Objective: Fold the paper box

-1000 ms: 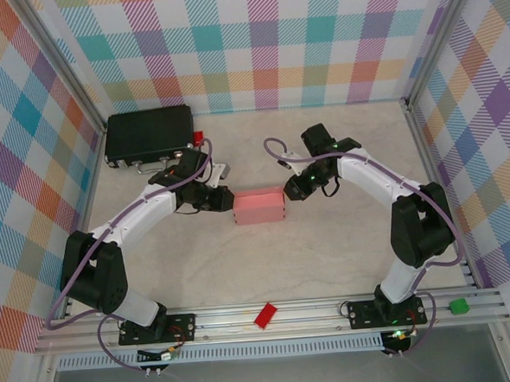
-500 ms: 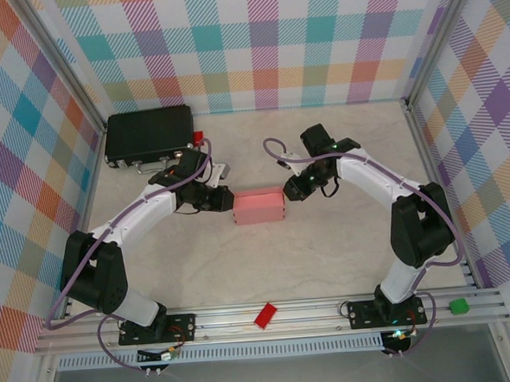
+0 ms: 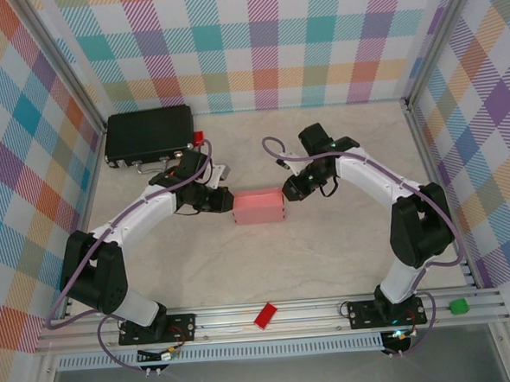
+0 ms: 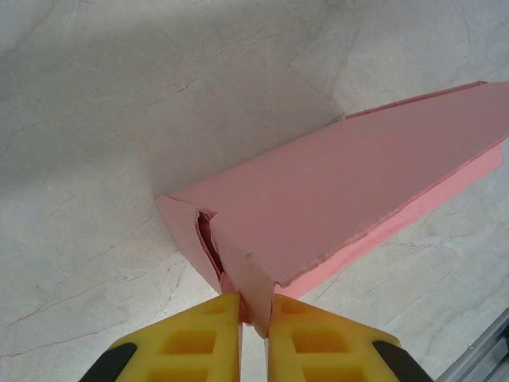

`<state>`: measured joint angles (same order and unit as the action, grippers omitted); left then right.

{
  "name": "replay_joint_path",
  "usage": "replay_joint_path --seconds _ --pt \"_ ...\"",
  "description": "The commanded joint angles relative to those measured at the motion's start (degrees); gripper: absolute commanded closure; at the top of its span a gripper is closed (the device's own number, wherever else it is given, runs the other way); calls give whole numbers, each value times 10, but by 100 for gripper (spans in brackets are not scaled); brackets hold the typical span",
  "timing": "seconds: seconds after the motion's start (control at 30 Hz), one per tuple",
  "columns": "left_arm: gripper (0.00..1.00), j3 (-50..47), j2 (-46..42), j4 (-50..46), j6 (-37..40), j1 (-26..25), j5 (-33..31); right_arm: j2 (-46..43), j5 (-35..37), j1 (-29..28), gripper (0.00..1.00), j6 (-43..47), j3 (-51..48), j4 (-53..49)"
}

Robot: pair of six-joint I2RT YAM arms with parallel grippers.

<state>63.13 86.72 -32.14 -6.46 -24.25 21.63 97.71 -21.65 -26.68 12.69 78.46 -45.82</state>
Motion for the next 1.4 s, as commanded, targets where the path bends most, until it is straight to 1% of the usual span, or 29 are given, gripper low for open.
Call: replay_joint_path --seconds 0.0,0.2,0.43,0.73,1.1,1.37 --pt "86 -7 -12 3 -5 -4 8 6 -6 -4 84 -9 21 -22" --pt "86 -6 -10 4 -6 -6 7 15 1 -6 81 -24 33 -37" --pt "86 -1 -11 1 -6 -9 3 20 24 -8 80 -46 33 -51" --pt "86 2 -7 0 -7 -10 2 14 49 -15 82 -64 35 -55" --pt "86 4 -4 2 -11 -17 0 25 51 -22 84 -123 48 -65" --pt "86 3 -1 1 -11 -20 -4 33 50 -27 84 -144 58 -74"
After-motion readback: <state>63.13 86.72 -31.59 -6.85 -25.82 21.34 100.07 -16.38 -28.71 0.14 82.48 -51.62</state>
